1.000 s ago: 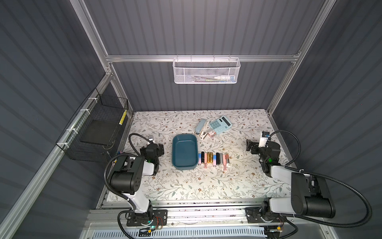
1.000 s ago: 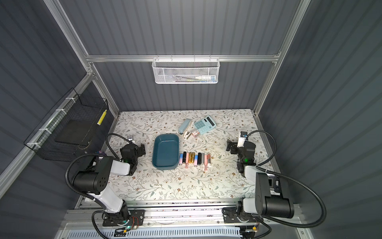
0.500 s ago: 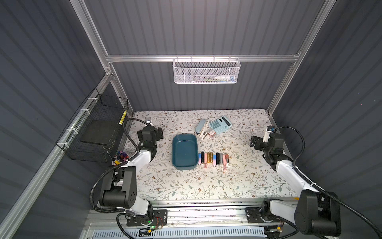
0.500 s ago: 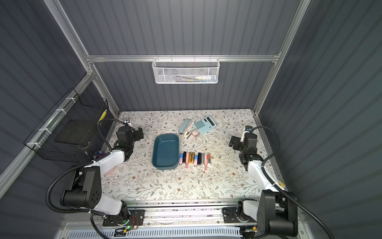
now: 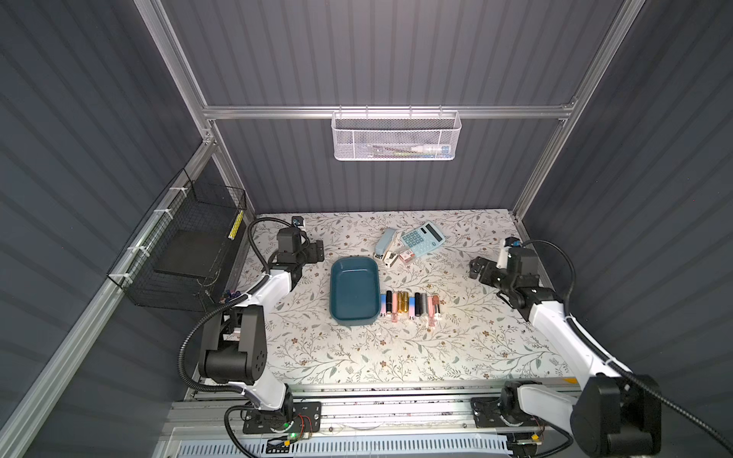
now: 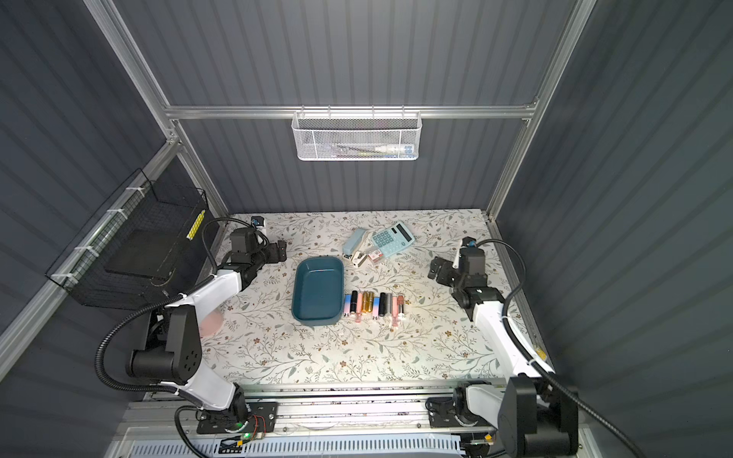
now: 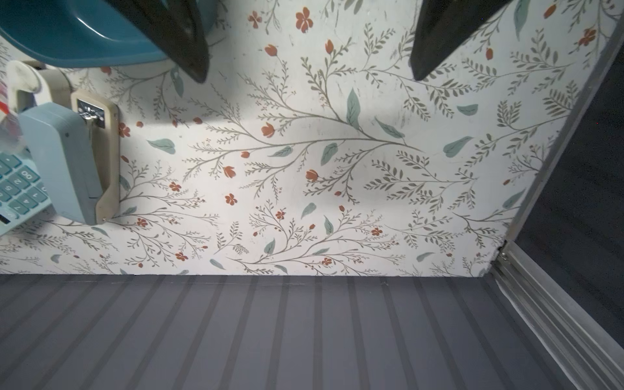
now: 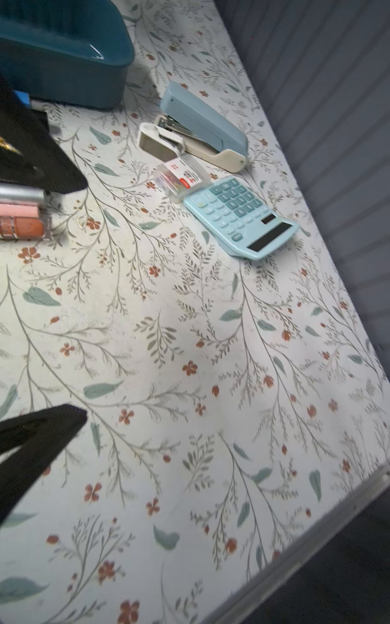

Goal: Put the lipstick into the storage box
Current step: Pick up the lipstick at the center of the board.

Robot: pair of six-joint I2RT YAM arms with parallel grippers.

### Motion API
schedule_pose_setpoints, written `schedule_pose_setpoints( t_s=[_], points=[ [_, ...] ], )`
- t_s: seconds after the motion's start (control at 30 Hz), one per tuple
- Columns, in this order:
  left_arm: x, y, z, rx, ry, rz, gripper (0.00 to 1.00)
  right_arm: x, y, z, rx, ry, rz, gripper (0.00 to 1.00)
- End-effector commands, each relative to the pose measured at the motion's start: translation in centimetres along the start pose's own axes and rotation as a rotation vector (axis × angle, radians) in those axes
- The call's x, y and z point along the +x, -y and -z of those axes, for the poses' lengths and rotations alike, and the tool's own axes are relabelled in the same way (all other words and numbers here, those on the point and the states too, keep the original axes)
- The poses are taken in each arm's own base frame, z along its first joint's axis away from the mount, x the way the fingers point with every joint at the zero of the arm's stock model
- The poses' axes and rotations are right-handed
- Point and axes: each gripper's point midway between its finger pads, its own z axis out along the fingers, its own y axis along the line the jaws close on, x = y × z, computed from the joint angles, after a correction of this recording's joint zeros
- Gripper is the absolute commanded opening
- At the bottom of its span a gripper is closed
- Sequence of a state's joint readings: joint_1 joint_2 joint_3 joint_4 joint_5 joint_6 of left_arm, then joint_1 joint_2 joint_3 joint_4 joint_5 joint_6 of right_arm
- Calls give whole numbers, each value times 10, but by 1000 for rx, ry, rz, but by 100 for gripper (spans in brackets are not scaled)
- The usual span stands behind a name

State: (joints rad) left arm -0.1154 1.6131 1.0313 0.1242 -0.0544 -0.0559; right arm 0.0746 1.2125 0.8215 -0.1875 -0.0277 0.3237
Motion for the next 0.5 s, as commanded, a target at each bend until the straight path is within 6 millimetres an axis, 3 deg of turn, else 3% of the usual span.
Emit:
schedule_pose_setpoints(
  t_s=[0.0,0.13,0.27,0.47],
  points=[
    [-8,14,2,77,-16,25,93,24,-7,-4,87,-150,109,98],
    [2,22,3,119,-71,51,90,51,-6,-16,167,-333,100,92],
    [8,27,10,123,-89,76,90,75,-20,-21,153,-442,66,89],
    [8,52,21,154,-103,46,96,89,-47,-17,115,-470,52,69]
  ],
)
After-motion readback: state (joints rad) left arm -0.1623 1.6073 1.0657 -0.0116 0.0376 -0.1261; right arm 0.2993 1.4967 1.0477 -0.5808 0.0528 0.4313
